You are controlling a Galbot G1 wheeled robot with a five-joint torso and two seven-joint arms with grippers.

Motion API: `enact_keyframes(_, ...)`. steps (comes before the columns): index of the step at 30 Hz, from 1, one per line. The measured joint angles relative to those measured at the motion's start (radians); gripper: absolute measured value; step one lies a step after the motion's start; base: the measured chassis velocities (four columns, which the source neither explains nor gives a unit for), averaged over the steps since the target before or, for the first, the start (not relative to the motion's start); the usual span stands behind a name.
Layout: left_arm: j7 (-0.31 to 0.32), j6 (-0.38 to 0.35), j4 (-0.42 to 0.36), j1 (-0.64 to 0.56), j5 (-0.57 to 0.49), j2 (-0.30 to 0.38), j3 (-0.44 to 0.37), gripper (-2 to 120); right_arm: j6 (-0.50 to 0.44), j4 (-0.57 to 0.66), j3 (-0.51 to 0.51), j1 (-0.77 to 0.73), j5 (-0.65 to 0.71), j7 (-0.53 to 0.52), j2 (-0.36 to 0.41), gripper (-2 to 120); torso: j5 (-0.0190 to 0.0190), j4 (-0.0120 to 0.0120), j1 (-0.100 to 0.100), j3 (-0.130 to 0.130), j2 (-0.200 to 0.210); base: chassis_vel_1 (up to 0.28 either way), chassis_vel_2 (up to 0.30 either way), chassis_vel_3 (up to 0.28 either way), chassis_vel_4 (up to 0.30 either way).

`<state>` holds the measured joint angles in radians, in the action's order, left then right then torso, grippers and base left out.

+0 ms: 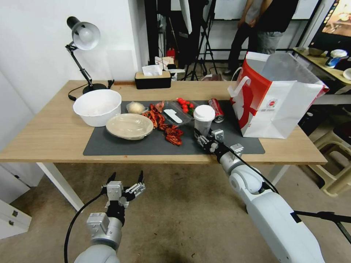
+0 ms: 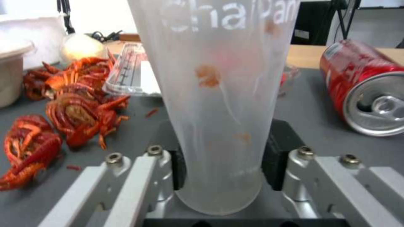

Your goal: Pick up the trash from the table and place it into the takeout bag.

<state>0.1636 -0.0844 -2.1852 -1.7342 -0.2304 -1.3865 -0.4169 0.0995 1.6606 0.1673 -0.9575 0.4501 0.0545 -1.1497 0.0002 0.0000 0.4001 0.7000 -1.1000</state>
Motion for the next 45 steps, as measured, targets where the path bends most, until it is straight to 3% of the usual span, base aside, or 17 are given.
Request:
enact_keyframes(12, -0.001, 0.007, 0.004, 0.000, 0.003, 0.001, 0.000, 100, 0.087, 0.155, 0.100, 0.023, 0.126, -0.036, 0.101, 7, 0.0000, 0.0000, 0.000, 0.000, 0.000, 0.000, 0.000, 0.000, 0.000)
enact_keyframes(22, -0.001, 0.012, 0.004, 0.000, 0.011, -0.001, 0.002, 100, 0.230, 0.286, 0.146, 0.131, 0.326, -0.142, 0.233, 7, -0.0002, 0.0001, 0.000, 0.000, 0.000, 0.000, 0.000, 0.000, 0.000)
enact_keyframes(30, -0.002, 0.015, 0.004, -0.003, 0.016, -0.003, 0.001, 100, 0.310, 0.274, 0.166, 0.281, 0.491, -0.252, 0.301, 7, -0.0001, 0.0002, 0.000, 0.000, 0.000, 0.000, 0.000, 0.000, 0.000)
enact_keyframes(45, -0.002, 0.016, 0.013, 0.002, 0.017, -0.003, 0.009, 100, 0.429, 0.148, 0.180, 0.455, 0.623, -0.460, 0.419, 7, -0.0001, 0.0000, 0.000, 0.000, 0.000, 0.000, 0.000, 0.000, 0.000)
